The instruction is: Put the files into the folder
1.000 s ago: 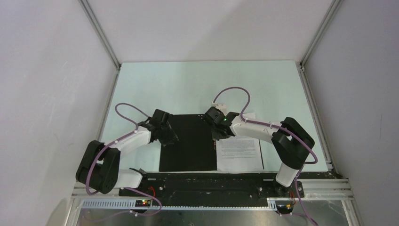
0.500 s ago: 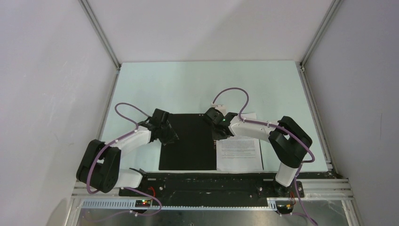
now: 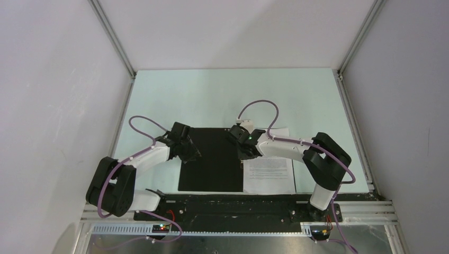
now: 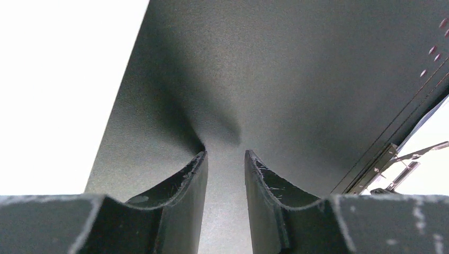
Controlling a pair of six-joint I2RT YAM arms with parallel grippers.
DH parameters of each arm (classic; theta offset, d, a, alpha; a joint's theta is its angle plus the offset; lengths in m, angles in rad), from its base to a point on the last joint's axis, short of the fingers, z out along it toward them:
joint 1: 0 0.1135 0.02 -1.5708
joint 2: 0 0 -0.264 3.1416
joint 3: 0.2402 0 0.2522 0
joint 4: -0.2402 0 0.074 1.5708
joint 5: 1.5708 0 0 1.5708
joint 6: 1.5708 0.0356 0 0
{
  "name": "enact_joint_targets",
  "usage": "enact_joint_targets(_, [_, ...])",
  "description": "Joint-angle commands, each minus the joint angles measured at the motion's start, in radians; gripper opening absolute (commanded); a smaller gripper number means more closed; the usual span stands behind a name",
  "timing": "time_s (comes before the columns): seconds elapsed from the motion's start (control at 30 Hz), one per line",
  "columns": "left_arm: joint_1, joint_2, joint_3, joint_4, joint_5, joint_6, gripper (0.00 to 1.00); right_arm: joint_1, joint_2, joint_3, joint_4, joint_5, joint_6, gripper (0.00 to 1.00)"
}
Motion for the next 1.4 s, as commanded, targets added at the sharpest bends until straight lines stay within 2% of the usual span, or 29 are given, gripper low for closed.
enact_joint_targets(0.0, [0.014, 0.044, -0.042, -0.039, -0.085, 0.002, 0.39, 0.026, -0.051, -0.024, -0.006, -0.021, 0.031, 0.18])
enact_joint_targets(0.47, [0.017, 0.054, -0.034, -0.038, -0.083, -0.008, 0.39, 0.041, -0.1, -0.103, 0.044, -0.025, 0.052, 0.25])
enact_joint_targets(0.67, [0.017, 0.056, -0.032, -0.038, -0.081, -0.012, 0.39, 0.042, -0.117, -0.104, 0.053, -0.017, 0.053, 0.41])
enact_joint_targets(0.8, [0.017, 0.057, -0.03, -0.039, -0.08, -0.011, 0.39, 0.028, -0.139, -0.105, 0.052, -0.016, 0.053, 0.46])
enact_joint_targets(1.07, [0.018, 0.062, -0.027, -0.038, -0.076, -0.009, 0.39, -0.001, -0.22, -0.105, 0.025, 0.037, 0.074, 0.45])
enact_joint_targets(1.37, [0.024, 0.056, -0.028, -0.039, -0.073, -0.007, 0.39, -0.07, -0.143, -0.105, 0.081, 0.01, 0.053, 0.35])
